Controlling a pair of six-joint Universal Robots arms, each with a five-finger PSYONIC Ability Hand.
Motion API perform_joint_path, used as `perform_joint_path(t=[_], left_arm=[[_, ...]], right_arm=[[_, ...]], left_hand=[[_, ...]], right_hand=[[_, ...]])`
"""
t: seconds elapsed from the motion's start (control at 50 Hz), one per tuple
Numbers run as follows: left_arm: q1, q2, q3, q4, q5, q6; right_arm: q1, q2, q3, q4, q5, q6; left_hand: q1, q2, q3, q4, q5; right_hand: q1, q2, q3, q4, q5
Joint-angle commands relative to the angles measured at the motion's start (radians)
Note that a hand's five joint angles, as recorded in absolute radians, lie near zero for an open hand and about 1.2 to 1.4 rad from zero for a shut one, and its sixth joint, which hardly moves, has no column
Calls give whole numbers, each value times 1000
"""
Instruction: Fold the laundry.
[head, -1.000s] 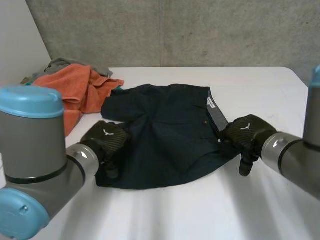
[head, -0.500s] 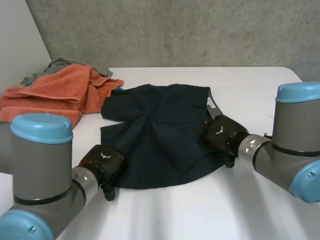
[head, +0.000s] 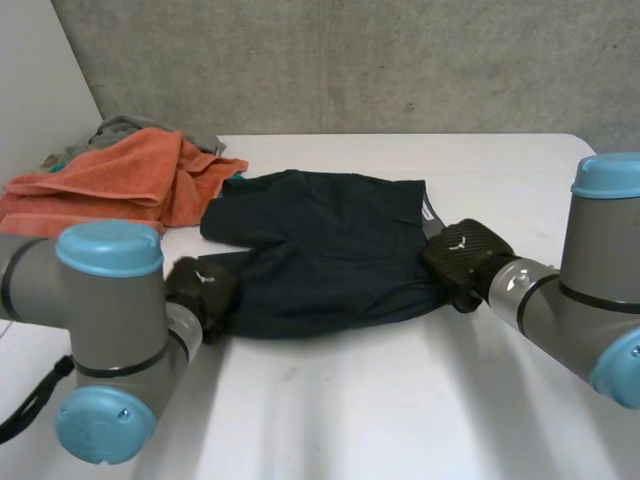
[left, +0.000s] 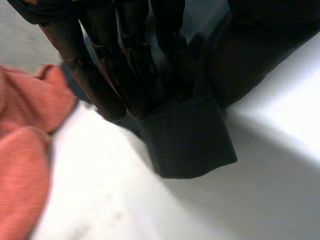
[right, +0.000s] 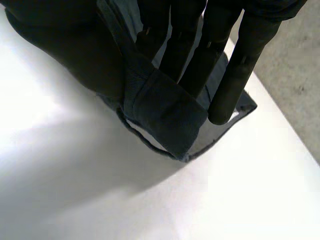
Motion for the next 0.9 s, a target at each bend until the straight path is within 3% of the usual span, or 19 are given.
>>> perform_joint_path(t=[0.02,0.08,0.18,0.28,0.44,0.6,0.66,0.76,0.9], left_arm=[[-2,156,-56,-49,32,-4],[-14,221,-93,-155,70,29],[-40,291,-150,-472,141,125],[-59,291,-136,-619,171,142],[-51,160,58,-510,103,153],[-46,-34,400,-499,67,156],[-42,-95,543,-463,67,161],[-23,-225,756,-264,70,197],[-22,-437,1002,-104,86,274]], right_arm=[[-22,-108,66,191,16,-58],[-36,-140,86,292,15,-118],[-57,-185,135,566,20,-310],[-54,-185,152,635,13,-367],[-30,-111,100,543,44,-293],[-26,-2,-72,432,142,-174],[-34,18,-130,331,177,-80],[-46,59,-170,73,226,9],[-43,172,-184,-245,239,-40]], left_hand=[[255,205,229,206,234],[255,205,229,206,234],[255,205,229,206,234],[255,205,229,206,234],[255,205,229,206,234],[255,205,229,206,234],[255,205,229,206,234],[255,205,229,206,234],[255,205,229,206,234]], right_hand=[[301,225,212,202,213],[301,225,212,202,213],[301,225,212,202,213],[301,225,212,202,213],[301,225,212,202,213],[301,225,212,202,213],[301,225,212,202,213],[301,225,212,202,213],[301,225,212,202,213]])
